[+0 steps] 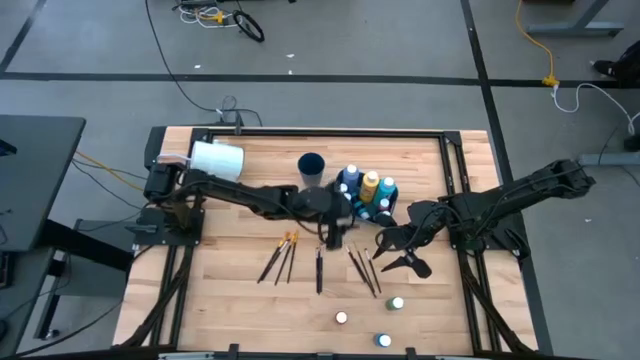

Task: Pick & Place Paint Supplies
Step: Put the small red paint bottle into the blue bin

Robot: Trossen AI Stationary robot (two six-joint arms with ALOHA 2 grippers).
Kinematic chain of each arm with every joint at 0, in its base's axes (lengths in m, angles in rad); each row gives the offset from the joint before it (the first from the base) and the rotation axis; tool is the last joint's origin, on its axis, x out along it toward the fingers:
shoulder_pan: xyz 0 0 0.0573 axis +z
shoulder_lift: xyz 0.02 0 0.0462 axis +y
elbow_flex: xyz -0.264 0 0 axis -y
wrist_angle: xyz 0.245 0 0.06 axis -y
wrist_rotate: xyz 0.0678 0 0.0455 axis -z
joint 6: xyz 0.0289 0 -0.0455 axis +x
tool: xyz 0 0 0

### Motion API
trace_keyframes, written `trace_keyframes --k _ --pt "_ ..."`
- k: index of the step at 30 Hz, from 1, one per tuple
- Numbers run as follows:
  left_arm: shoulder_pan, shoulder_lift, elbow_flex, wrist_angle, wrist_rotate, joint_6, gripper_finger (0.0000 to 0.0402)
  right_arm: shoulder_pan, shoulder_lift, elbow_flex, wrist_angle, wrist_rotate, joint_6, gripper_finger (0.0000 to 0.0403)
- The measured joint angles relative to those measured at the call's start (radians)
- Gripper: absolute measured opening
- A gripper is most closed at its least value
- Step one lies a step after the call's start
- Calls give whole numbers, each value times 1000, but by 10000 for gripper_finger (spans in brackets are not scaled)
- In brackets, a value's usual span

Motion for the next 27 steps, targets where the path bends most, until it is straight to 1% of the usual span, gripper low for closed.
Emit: trace_keyframes --k 1,4,7,9,13,18,24,27 --pt "-11 0 0 9 38 0 208 4 5 0 9 -7 -15 190" --pt "-47 0 -1 11 110 -10 208 23 17 0 32 -45 -28 190" --pt "-84 0 -1 9 162 -31 208 40 27 1 53 -58 -29 190" --pt "-112 0 -2 10 175 -56 208 45 31 2 59 -58 -30 190" --pt "-178 1 -2 5 167 -72 208 45 31 1 62 -53 -30 190" --pt "-260 1 -3 13 158 -73 208 45 31 1 67 9 -30 190" --pt "-340 2 -3 14 70 -99 208 45 31 1 67 72 -25 190" --pt "-366 2 -3 17 26 -124 208 45 31 1 69 78 -6 190"
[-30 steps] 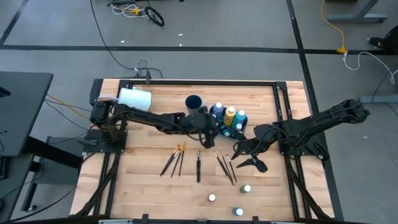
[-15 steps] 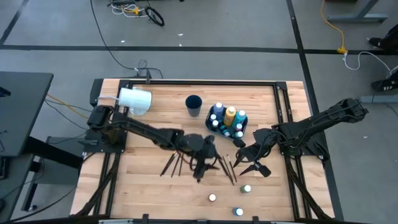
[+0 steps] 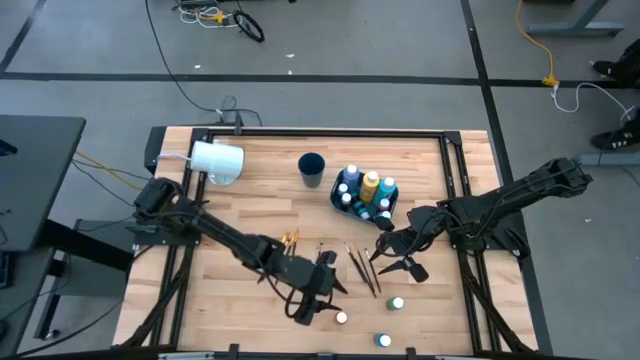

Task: Pick & Place Paint Supplies
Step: Put the small red paint bottle into the blue bin

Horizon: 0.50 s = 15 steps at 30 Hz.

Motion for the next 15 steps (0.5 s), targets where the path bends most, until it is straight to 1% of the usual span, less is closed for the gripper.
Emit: trace_keyframes --k 4,9,12,14,15 --pt "-19 1 0 10 -14 -8 212 0 0 0 8 0 17 190" --pt "-23 1 0 26 -10 -9 239 0 0 0 27 -1 17 190" --pt "-22 37 0 80 34 -16 256 0 0 0 33 -1 16 190" --pt "-20 85 -2 132 79 -16 263 0 0 -1 33 -1 16 190" --pt "-18 104 -1 145 85 -4 265 0 0 -1 33 -1 16 190"
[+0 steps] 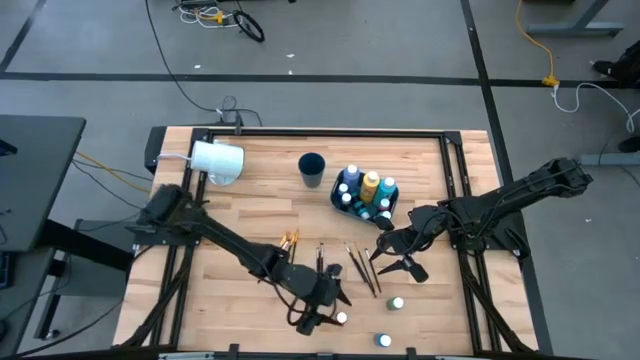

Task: Pick & Place Paint Supplies
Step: Put the small red paint bottle into the blue bin

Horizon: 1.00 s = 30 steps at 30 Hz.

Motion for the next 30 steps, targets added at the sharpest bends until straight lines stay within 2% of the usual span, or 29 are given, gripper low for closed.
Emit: trace_keyframes --k 5,14,20,24,30 --pt "14 45 1 13 15 -25 268 0 0 0 1 0 0 190" --pt "20 146 0 88 119 -58 268 0 0 0 2 22 0 190" --pt "24 161 1 83 50 -32 263 0 0 0 3 24 5 190" --pt "26 161 0 90 39 -23 225 0 0 0 2 24 24 190" --pt "29 161 0 83 50 -14 130 0 0 0 3 25 24 190"
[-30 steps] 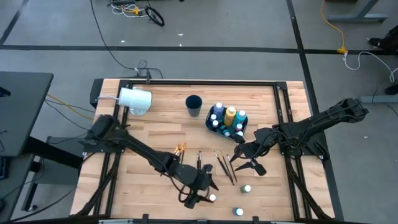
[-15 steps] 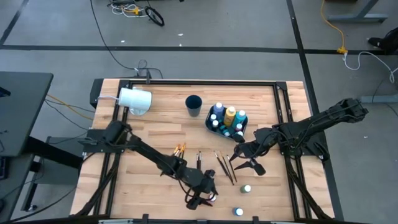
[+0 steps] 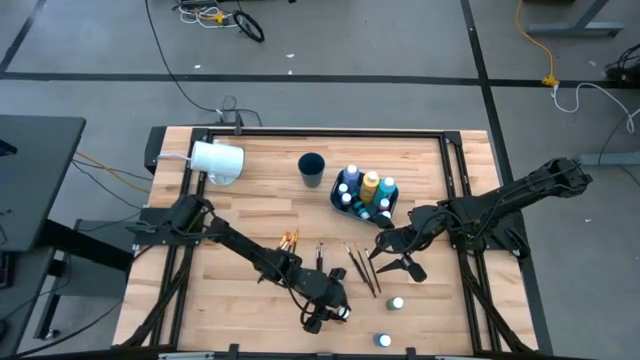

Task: Pick & Place Paint Supplies
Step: Put the small red paint bottle into the blue bin

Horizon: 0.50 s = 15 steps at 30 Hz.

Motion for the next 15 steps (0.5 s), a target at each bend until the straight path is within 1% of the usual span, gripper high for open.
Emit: trace_keyframes --k 5,7,9,12,15 --pt "7 -15 0 -7 0 -14 126 0 0 0 2 6 -1 190" --pt "14 -41 0 -6 0 -21 126 0 0 0 7 42 -1 190" --pt "25 -79 0 -6 -9 -22 126 0 0 0 13 103 0 190" --pt "44 -147 0 -30 -60 -7 126 0 0 0 25 190 0 190" --pt "60 -224 0 -81 -160 60 126 0 5 0 28 208 2 190"
